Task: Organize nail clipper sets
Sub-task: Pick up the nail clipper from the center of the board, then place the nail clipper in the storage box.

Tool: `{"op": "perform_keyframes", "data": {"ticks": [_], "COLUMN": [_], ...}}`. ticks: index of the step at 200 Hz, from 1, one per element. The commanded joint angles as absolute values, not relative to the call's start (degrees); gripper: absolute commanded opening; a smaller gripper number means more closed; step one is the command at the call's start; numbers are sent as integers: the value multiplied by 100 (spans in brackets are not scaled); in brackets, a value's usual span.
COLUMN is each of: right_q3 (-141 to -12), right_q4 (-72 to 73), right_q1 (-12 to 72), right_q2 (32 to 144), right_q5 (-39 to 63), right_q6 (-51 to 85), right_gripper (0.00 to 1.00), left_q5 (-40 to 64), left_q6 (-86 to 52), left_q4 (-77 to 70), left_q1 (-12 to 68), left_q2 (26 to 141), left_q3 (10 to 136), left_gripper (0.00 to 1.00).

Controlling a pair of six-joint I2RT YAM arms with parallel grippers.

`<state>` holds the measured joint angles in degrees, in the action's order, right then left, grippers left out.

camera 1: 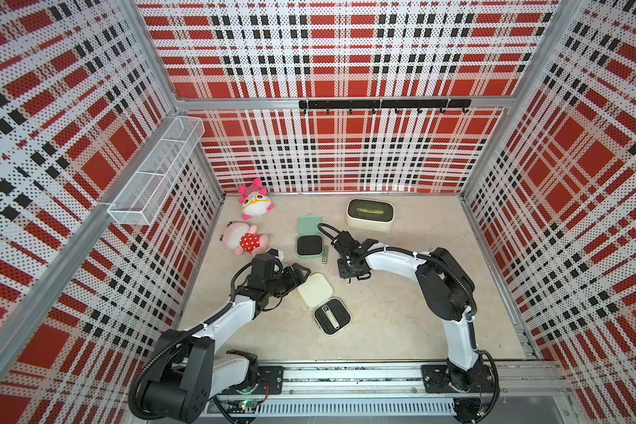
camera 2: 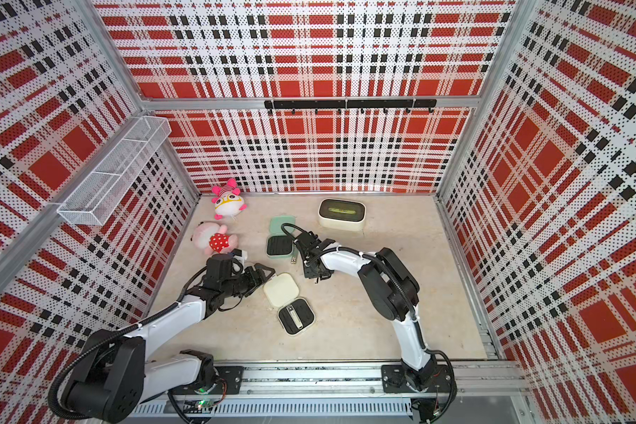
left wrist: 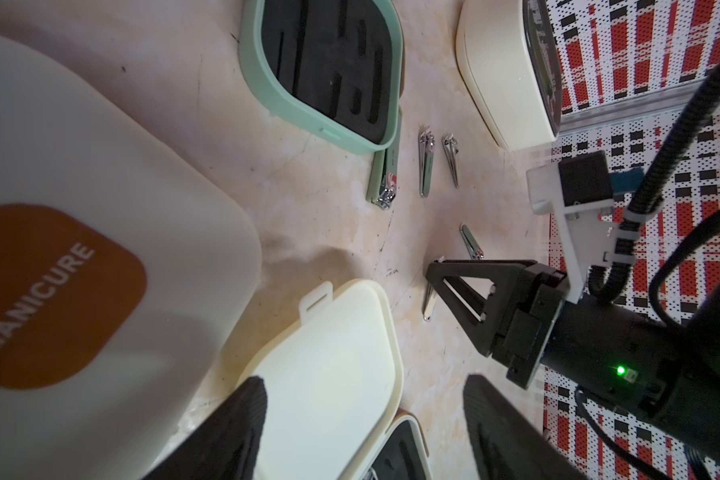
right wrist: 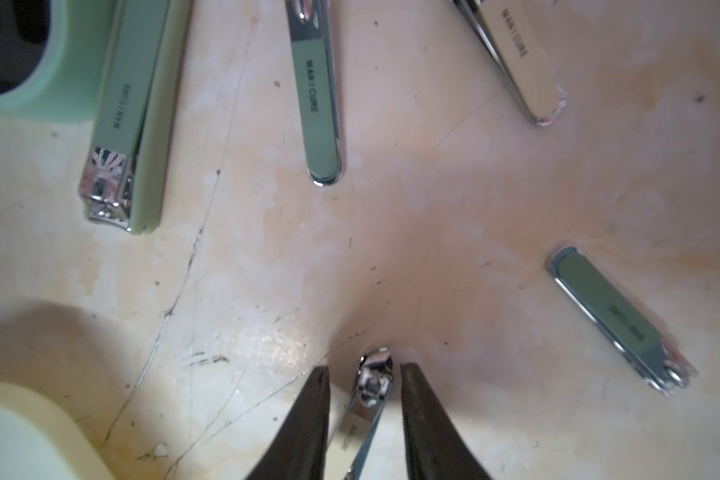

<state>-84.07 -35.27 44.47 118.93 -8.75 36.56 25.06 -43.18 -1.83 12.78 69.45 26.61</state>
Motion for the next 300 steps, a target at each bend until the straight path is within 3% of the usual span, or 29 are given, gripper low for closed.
{"op": "perform_keyframes", "data": {"ticks": [1, 89, 157, 217, 300], "right_q3": [-8318, -8108, -7554, -6751, -6346], "right_q4": [-3450, -3284, -2968, -2305, -1751], "right_q1": [4482, 4484, 4619, 5349, 6242], "right_q2": [12041, 11854, 10970, 10162, 10156], "right_q5": [-853, -839, -1063, -1091, -979], "right_q6": [3704, 3701, 3469, 3005, 2828], "right_gripper": [29, 16, 14, 14, 13], "left_q5": [2566, 2487, 2352, 2232, 2147], "left_q6": [-4244, -4288, -4447, -4491, -4491], "left_q4": [-279, -307, -570, -736, -949], "left_q1": [1283, 1369, 1974, 2030, 2010], "left_q2": [6981, 7126, 7571, 7899, 8189], "left_q3": [2698, 2854, 3065, 3131, 2967], "left_gripper": [79, 79, 78, 76, 75]}}
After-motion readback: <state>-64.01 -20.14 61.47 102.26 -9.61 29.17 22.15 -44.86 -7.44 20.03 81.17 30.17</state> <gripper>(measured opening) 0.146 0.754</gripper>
